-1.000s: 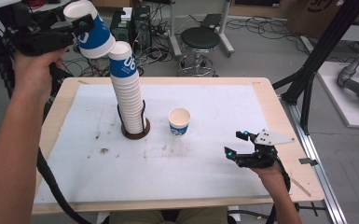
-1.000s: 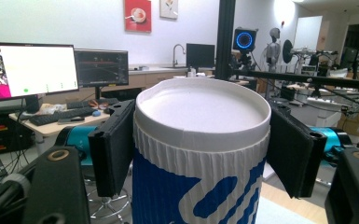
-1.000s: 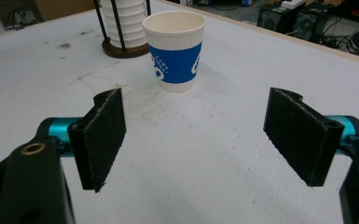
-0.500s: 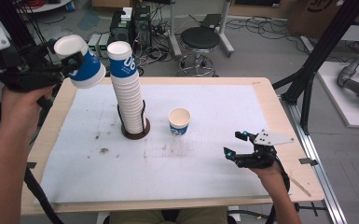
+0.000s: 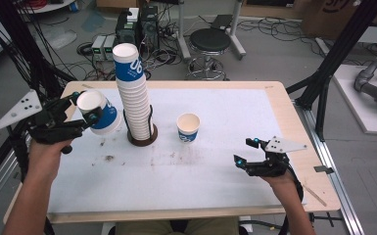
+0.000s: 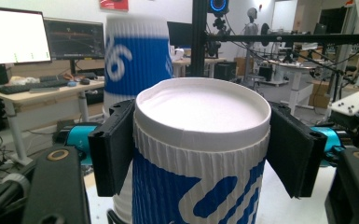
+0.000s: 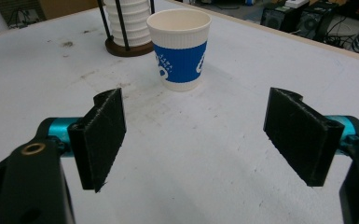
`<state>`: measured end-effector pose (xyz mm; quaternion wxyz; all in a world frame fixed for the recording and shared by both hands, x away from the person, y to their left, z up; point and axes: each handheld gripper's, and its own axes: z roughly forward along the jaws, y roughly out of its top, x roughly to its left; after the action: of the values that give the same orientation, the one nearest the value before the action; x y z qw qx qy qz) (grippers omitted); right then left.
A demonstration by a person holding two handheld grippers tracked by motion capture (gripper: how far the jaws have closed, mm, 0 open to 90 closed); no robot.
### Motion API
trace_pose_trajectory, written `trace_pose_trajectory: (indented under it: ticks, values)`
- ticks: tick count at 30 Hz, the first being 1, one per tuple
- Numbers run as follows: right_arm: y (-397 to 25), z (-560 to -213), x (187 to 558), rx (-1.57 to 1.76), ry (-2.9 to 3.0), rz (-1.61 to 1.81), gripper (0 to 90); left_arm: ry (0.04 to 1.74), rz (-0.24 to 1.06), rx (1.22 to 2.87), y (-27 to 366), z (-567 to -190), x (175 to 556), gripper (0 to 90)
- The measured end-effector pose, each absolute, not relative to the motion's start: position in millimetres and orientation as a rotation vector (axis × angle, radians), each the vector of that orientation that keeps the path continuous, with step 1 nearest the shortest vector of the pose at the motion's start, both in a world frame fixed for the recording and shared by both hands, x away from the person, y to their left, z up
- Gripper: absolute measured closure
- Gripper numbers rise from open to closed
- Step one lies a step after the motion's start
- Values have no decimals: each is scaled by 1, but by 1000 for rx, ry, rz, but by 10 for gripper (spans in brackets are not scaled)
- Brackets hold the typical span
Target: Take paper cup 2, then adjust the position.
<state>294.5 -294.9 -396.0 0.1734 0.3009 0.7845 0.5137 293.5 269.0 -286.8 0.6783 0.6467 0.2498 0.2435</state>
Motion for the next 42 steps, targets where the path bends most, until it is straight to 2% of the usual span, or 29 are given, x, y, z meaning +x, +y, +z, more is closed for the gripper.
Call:
trace_pose_trajectory:
  ticks: [10, 42]
  values:
    - [-294, -397, 294, 855, 2228, 1453, 214, 551, 525, 1491, 251, -315, 292, 301]
    - [-296, -398, 293, 852, 2223, 1451, 213, 491, 392, 1598, 202, -348, 295, 299]
